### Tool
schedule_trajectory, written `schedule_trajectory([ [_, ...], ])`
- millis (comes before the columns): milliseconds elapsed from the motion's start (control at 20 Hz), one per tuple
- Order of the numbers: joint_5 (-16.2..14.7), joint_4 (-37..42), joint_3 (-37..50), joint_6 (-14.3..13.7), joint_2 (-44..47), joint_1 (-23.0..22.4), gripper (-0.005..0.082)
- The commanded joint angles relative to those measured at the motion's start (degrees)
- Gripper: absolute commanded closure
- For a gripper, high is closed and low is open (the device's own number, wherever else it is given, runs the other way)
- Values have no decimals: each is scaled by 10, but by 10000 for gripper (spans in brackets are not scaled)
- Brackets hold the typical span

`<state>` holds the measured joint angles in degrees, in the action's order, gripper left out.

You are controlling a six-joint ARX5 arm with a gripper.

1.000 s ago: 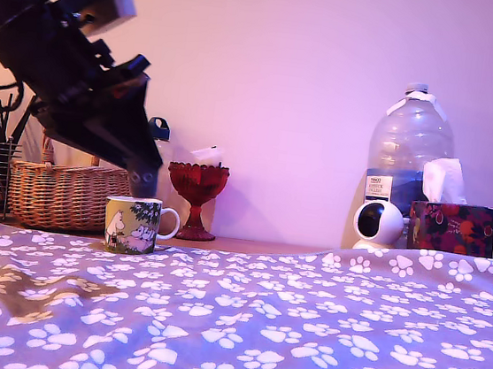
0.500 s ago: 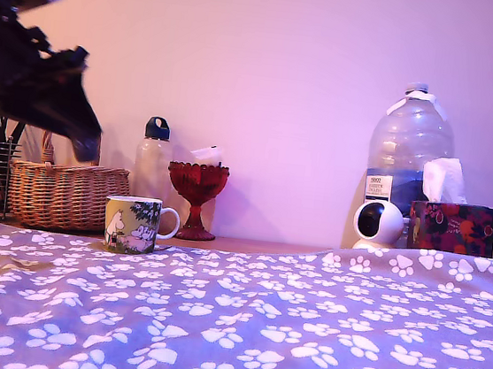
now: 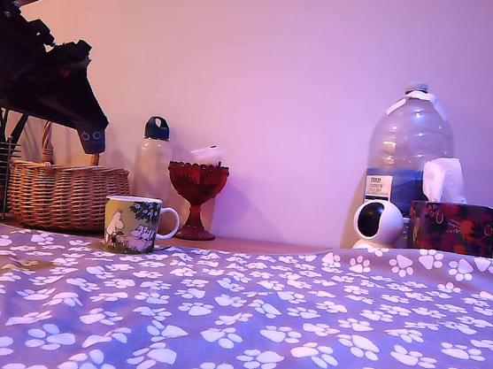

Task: Pick the coffee capsule and then drop it inside the coffee cup in front of you

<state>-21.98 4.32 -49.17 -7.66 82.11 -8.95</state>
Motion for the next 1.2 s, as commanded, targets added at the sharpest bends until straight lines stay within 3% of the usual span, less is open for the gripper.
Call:
schedule_trajectory([
  [0, 0, 5, 15, -3, -5, 0, 465],
  [400, 15, 47, 15, -2, -5, 0, 465],
  [800, 34, 56, -2, 17, -3, -1, 464],
  [1150, 34, -15, -85, 21, 39, -1, 462],
])
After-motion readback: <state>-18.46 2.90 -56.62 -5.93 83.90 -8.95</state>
